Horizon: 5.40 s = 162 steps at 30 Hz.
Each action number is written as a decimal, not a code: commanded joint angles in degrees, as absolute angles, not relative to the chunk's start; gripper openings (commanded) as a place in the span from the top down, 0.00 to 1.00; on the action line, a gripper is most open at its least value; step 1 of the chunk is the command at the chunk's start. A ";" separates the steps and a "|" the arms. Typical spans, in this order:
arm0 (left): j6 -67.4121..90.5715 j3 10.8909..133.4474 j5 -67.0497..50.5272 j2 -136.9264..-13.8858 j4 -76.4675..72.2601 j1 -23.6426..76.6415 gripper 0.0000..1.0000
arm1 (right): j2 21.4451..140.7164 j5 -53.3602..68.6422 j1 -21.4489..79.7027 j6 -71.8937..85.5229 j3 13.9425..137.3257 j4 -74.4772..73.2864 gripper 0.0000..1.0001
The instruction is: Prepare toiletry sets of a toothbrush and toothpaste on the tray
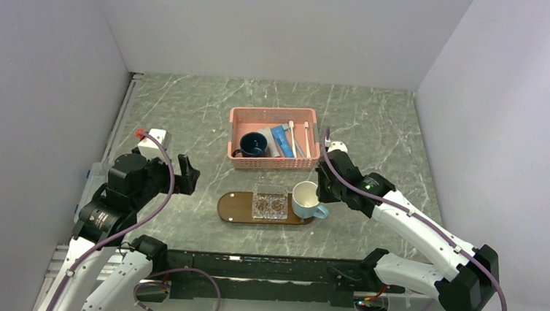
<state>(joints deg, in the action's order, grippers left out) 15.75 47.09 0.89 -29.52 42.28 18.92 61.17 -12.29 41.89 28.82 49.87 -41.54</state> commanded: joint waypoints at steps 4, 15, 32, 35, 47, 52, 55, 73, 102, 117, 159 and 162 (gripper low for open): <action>15.29 47.15 0.53 -29.51 40.72 18.50 0.00 | 60.14 -14.67 42.74 30.78 51.88 -37.39 0.87; 15.29 47.14 0.53 -29.39 40.84 18.54 0.01 | 59.30 -15.43 43.13 31.19 52.09 -37.98 0.74; 15.38 47.19 0.53 -29.24 40.85 18.53 0.00 | 60.71 -20.35 43.44 27.71 63.43 -43.11 0.57; 15.38 47.18 0.53 -29.33 40.70 18.54 0.01 | 63.00 -20.29 43.51 26.57 66.39 -42.53 0.56; 15.49 48.10 -3.39 -35.89 39.86 18.53 0.01 | 70.51 -17.39 43.48 25.58 71.16 -36.58 0.54; 15.80 51.69 -5.83 -43.10 40.20 18.63 0.01 | 71.16 -19.26 43.43 25.25 70.48 -34.57 0.54; 16.59 54.96 -7.18 -47.30 39.98 19.23 0.01 | 70.70 -18.91 43.48 25.14 70.01 -33.75 0.54; 18.66 72.33 -1.37 -74.42 38.69 28.76 0.04 | 57.19 -22.09 43.49 26.50 58.52 -36.06 0.52; 18.11 101.90 -4.35 -111.76 43.31 35.74 0.29 | 43.49 -21.35 43.51 33.04 43.10 -38.64 0.51; 17.26 102.86 -2.72 -118.28 43.30 36.07 0.39 | 42.73 -20.23 43.44 32.39 42.32 -38.02 0.51; 14.14 116.61 6.55 -110.11 52.55 37.94 1.00 | 43.81 -20.91 43.51 32.14 46.23 -39.81 0.51; 14.64 116.55 8.43 -107.12 54.40 38.95 1.00 | 43.24 -21.36 43.52 32.19 46.89 -40.48 0.51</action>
<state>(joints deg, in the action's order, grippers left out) 15.25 112.64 4.62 -116.20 52.99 37.28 44.21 -20.49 43.33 32.16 43.70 -39.99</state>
